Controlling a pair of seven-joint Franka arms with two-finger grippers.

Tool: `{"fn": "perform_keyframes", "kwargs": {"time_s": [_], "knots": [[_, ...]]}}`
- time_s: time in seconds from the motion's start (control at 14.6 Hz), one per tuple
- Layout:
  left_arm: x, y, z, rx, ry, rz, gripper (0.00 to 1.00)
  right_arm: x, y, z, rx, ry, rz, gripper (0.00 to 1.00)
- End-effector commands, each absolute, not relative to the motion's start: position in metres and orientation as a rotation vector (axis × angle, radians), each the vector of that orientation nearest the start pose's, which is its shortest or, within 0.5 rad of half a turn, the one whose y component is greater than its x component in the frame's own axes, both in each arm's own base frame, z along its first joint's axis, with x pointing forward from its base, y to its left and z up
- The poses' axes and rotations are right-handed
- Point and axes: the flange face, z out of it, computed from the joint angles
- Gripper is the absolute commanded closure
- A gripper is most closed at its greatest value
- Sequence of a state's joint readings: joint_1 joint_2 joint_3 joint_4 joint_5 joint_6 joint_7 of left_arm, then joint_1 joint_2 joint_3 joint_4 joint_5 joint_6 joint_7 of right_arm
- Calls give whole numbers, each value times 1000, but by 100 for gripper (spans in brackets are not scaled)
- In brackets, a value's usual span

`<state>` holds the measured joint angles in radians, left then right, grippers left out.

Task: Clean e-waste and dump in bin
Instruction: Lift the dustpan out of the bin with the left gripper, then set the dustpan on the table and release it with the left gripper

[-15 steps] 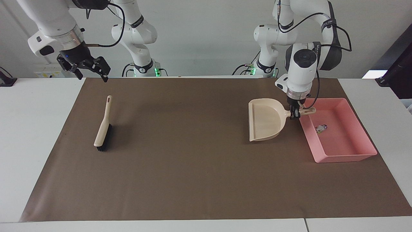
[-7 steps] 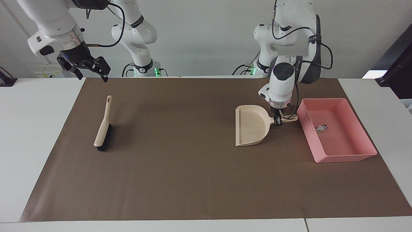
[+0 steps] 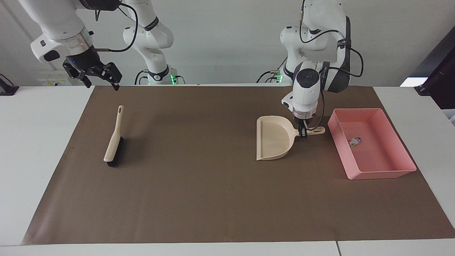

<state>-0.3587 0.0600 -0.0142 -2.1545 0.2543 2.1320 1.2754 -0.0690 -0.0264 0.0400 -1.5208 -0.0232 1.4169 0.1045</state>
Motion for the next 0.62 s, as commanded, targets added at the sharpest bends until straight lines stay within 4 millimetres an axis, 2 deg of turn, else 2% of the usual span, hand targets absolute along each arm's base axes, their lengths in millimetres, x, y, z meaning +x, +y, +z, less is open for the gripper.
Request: {"fn": "perform_keyframes", "kwargs": {"time_s": [0.0, 0.07, 0.14, 0.21, 0.27, 0.48, 0.55], "knots": [[501, -182, 384, -1904, 2284, 185, 31, 527, -20, 648, -3155, 188, 125, 0], [500, -179, 392, -1948, 2241, 178, 14, 527, -20, 648, -3155, 188, 125, 0], [499, -174, 402, -2010, 2177, 163, 6, 527, -20, 648, -3155, 188, 125, 0], [498, -162, 412, -2079, 2105, 161, 4, 527, -20, 648, -3155, 188, 125, 0], [500, -141, 422, -2171, 2007, 165, 3, 527, -20, 648, -3155, 188, 125, 0], [495, -79, 451, -2496, 1573, 203, 2, 527, -20, 648, -3155, 188, 125, 0], [495, -66, 458, -2570, 1438, 190, 2, 527, -20, 648, -3155, 188, 125, 0]]}}
